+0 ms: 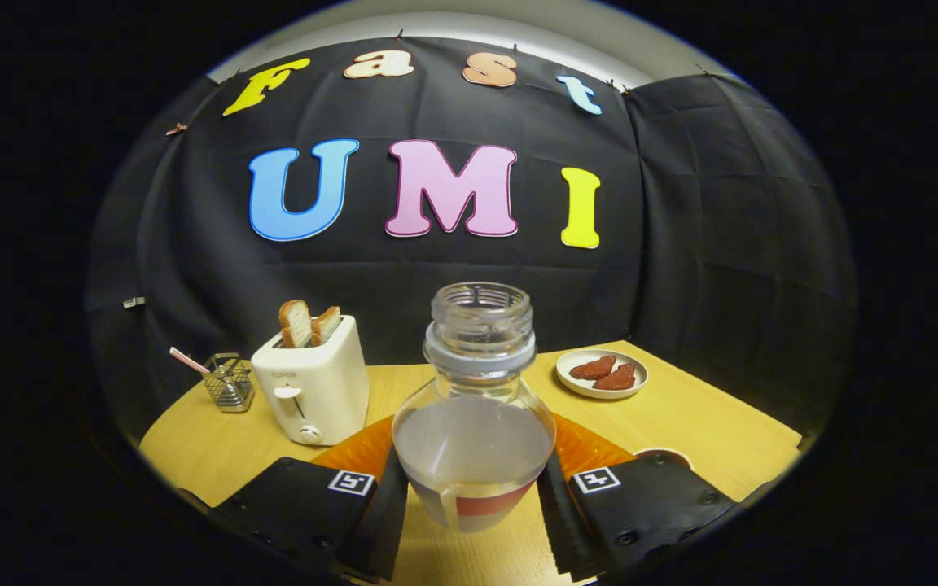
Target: Take the bottle from table, then pour the juice into the cup, finally place the bottle on the coaster
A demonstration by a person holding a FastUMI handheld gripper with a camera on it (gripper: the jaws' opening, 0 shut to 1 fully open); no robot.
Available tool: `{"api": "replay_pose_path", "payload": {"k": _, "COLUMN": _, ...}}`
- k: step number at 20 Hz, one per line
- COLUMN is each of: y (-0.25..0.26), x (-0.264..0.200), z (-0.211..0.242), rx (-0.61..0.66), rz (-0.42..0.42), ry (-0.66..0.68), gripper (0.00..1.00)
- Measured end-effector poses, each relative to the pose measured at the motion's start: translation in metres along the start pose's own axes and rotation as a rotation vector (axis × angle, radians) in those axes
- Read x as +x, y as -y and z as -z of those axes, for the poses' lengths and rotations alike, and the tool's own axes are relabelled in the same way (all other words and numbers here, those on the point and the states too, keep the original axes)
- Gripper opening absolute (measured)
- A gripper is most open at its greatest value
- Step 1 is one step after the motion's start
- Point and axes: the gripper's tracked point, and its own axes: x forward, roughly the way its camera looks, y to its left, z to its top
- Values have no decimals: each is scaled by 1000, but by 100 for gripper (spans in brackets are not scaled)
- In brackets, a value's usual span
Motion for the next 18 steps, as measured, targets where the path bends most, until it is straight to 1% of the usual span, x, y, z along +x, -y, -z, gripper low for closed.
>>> {"api": "replay_pose_path", "payload": {"k": 1, "y": -3, "x": 9, "z": -2, "rx": -18, "rz": 5, "ry": 3, "gripper": 73}}
{"api": "replay_pose_path", "payload": {"k": 3, "y": -13, "x": 23, "z": -5, "rx": -43, "rz": -16, "ry": 10, "gripper": 73}}
{"api": "replay_pose_path", "payload": {"k": 5, "y": -12, "x": 33, "z": -3, "rx": -68, "rz": -9, "ry": 7, "gripper": 73}}
{"api": "replay_pose_path", "payload": {"k": 8, "y": -5, "x": 52, "z": 3, "rx": -86, "rz": 43, "ry": -5, "gripper": 73}}
{"api": "replay_pose_path", "payload": {"k": 10, "y": -5, "x": 66, "z": 10, "rx": -105, "rz": 53, "ry": -12, "gripper": 73}}
{"api": "replay_pose_path", "payload": {"k": 13, "y": -4, "x": 84, "z": 28, "rx": -101, "rz": 53, "ry": -47, "gripper": 74}}
{"api": "replay_pose_path", "payload": {"k": 18, "y": 2, "x": 105, "z": 46, "rx": -36, "rz": 54, "ry": -97, "gripper": 75}}
